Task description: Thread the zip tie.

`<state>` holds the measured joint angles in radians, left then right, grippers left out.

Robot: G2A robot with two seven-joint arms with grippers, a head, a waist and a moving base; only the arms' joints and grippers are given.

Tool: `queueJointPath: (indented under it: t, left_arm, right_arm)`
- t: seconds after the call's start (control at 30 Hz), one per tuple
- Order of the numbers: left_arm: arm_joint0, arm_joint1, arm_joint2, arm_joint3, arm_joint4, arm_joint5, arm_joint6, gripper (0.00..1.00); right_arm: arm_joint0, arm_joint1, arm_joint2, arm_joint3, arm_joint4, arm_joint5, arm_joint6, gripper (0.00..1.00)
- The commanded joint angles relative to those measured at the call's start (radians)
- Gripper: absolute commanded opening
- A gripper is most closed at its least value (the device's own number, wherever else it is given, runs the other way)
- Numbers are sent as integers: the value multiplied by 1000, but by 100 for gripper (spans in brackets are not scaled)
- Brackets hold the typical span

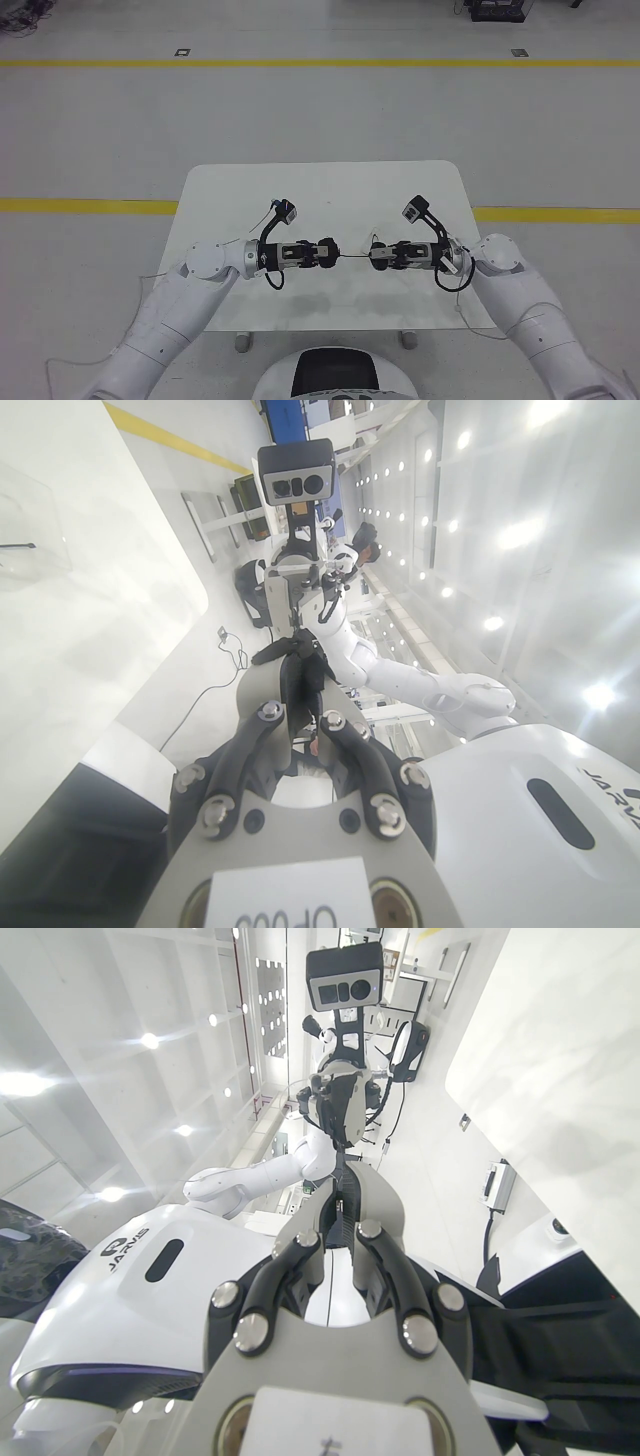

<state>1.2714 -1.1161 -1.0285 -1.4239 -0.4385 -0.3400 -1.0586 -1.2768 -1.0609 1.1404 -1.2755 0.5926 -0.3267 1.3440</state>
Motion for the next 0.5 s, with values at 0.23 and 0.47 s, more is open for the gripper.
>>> queueJointPath:
  t: [0.23, 0.47]
  left_arm:
    - [0, 0, 0, 0, 0, 0, 0, 100]
    - [0, 0, 0, 0, 0, 0, 0, 100]
  right_arm:
    - [5, -2, -6, 16, 12, 6, -7, 0]
    - [16, -4, -9, 42, 41, 15, 11, 0]
